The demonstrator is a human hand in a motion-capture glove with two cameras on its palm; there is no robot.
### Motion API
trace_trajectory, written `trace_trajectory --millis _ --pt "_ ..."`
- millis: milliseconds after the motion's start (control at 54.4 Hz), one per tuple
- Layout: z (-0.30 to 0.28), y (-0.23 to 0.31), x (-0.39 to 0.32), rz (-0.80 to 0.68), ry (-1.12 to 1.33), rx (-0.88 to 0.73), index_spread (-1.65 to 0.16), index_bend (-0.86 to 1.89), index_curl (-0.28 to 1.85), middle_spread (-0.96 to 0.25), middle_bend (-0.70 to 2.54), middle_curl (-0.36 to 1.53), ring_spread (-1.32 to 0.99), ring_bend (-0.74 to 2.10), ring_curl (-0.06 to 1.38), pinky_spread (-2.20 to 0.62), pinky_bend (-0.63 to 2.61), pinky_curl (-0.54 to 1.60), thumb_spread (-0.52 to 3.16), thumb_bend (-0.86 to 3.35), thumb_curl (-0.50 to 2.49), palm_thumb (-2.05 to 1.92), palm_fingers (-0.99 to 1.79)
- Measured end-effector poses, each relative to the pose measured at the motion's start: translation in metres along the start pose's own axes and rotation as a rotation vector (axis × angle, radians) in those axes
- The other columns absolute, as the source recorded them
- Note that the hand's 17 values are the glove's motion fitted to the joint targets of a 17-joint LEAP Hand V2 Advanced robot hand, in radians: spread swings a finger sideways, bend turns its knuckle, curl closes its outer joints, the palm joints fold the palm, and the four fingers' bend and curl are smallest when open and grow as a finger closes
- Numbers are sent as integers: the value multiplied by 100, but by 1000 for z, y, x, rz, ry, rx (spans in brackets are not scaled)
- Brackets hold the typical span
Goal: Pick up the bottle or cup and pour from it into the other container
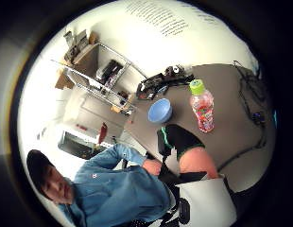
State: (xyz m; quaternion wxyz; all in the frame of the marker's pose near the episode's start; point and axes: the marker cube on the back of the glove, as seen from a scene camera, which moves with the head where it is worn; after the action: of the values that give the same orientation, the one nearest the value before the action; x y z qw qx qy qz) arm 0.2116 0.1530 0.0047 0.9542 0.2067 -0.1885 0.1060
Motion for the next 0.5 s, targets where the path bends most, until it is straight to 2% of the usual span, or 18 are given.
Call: trace_trajectory --millis 331,497 --pt "48 -2 50 37 -486 55 -34 10 16 8 21 34 11 47 32 25 50 37 97 -3 40 59 15" --pt "71 -7 66 65 -593 60 -34 11 16 8 21 34 11 47 31 26 52 37 95 -3 39 59 13"
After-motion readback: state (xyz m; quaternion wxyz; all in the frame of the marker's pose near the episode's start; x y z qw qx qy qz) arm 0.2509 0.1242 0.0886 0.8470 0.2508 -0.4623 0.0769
